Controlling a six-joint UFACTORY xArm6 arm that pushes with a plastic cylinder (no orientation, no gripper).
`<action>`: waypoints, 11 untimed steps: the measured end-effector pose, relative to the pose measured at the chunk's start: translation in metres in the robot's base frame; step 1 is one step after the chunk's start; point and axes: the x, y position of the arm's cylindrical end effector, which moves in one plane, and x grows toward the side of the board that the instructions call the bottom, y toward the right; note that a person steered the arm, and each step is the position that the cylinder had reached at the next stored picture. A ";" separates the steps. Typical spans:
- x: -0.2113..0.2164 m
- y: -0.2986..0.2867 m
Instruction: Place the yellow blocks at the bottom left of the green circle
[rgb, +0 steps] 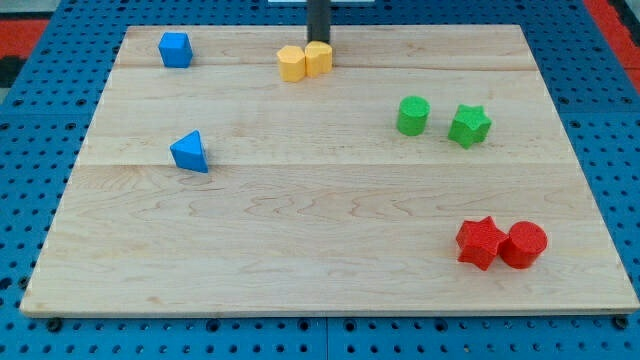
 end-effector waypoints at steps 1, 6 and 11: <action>0.048 -0.028; 0.090 -0.027; -0.056 0.043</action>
